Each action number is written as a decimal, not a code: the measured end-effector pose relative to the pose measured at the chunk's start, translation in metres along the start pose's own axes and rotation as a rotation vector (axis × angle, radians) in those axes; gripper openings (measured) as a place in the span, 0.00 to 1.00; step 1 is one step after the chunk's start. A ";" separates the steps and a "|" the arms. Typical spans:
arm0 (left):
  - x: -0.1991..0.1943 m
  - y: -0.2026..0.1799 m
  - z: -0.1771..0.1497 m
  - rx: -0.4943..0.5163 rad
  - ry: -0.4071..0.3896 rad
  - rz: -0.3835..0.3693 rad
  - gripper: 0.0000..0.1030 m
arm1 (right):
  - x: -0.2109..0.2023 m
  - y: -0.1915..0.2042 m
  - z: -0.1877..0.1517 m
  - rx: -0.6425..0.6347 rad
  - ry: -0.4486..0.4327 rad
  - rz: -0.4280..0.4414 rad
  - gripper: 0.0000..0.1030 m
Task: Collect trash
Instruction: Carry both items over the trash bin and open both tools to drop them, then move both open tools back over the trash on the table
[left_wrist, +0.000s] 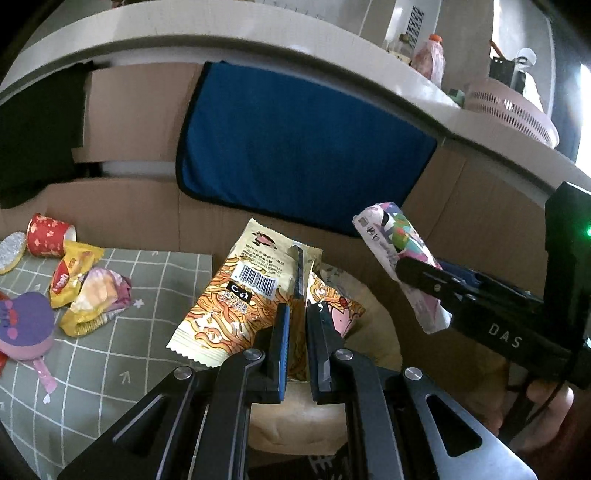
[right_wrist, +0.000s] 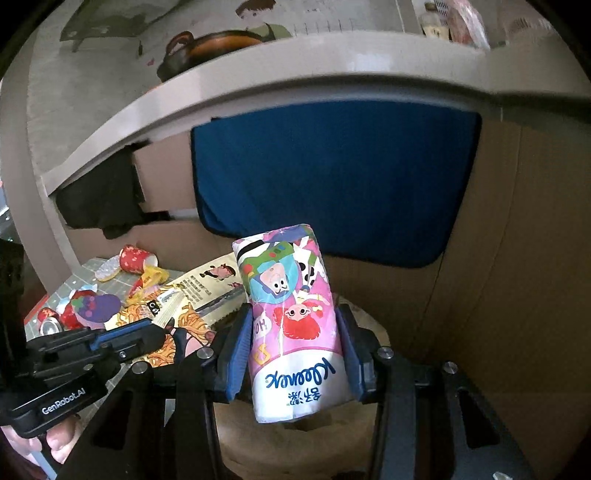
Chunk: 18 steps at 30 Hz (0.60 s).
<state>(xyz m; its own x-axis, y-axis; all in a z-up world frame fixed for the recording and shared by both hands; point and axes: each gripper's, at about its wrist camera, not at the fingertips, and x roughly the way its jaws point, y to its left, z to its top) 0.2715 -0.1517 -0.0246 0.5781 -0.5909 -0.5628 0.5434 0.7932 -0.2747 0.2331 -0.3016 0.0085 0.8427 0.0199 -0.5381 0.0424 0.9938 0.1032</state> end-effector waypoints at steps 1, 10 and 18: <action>0.002 0.000 0.000 0.000 0.005 -0.003 0.09 | 0.003 -0.001 -0.002 0.004 0.009 0.001 0.41; 0.017 0.017 -0.001 -0.060 0.053 -0.132 0.39 | 0.021 -0.007 -0.009 0.049 0.030 0.036 0.50; 0.000 0.034 -0.003 -0.062 0.019 0.001 0.39 | 0.033 -0.010 -0.017 0.058 0.055 0.016 0.50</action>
<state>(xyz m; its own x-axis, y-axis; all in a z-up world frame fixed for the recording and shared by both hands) 0.2882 -0.1241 -0.0368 0.5663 -0.5880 -0.5775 0.5039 0.8015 -0.3221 0.2515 -0.3095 -0.0243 0.8128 0.0435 -0.5809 0.0613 0.9853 0.1595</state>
